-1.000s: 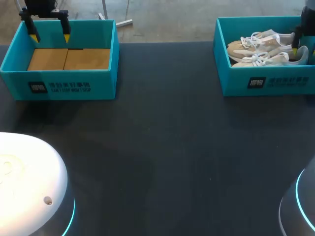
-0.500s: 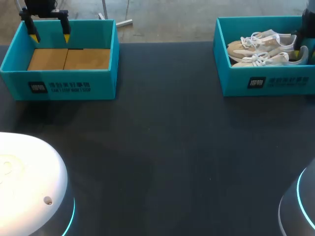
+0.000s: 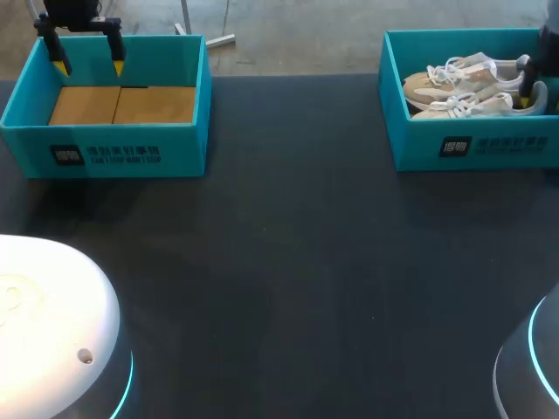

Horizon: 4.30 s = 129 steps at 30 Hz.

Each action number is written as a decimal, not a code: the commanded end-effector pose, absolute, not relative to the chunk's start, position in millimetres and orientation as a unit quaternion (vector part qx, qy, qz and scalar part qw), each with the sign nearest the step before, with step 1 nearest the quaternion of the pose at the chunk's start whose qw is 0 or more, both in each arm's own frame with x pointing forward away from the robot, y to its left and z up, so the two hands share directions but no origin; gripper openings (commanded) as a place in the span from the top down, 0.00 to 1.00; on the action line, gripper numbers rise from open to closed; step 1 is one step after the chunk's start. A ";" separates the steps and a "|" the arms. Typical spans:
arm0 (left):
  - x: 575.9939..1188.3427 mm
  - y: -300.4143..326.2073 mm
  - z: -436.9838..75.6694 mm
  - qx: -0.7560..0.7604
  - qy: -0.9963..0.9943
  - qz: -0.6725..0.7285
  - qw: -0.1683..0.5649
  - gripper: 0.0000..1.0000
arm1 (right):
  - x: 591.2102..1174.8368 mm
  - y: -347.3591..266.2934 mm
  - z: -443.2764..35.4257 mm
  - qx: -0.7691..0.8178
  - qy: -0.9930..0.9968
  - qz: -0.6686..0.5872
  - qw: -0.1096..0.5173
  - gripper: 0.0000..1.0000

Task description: Take the shoe out of the shoebox, open the shoe tongue, remove and reinsert the insole, then place the shoe into the shoebox

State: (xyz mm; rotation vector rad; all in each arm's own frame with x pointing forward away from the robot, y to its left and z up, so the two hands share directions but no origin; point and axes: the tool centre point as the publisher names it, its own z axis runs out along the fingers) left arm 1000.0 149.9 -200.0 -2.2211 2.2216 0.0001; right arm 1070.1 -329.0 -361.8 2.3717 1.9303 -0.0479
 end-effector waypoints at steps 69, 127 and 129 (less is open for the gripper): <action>1000.0 149.9 -200.0 -0.707 0.707 0.000 0.000 0.00 | 1039.3 -321.0 -202.5 0.848 0.518 -0.063 0.091 1.00; 1000.0 149.9 -200.0 -0.707 0.707 0.000 0.000 0.00 | 836.9 -102.9 -181.7 0.855 0.499 -0.080 0.116 1.00; 1000.0 149.9 -200.0 -0.707 0.707 0.000 0.000 0.00 | 828.6 -94.5 -183.6 0.855 0.499 -0.081 0.116 1.00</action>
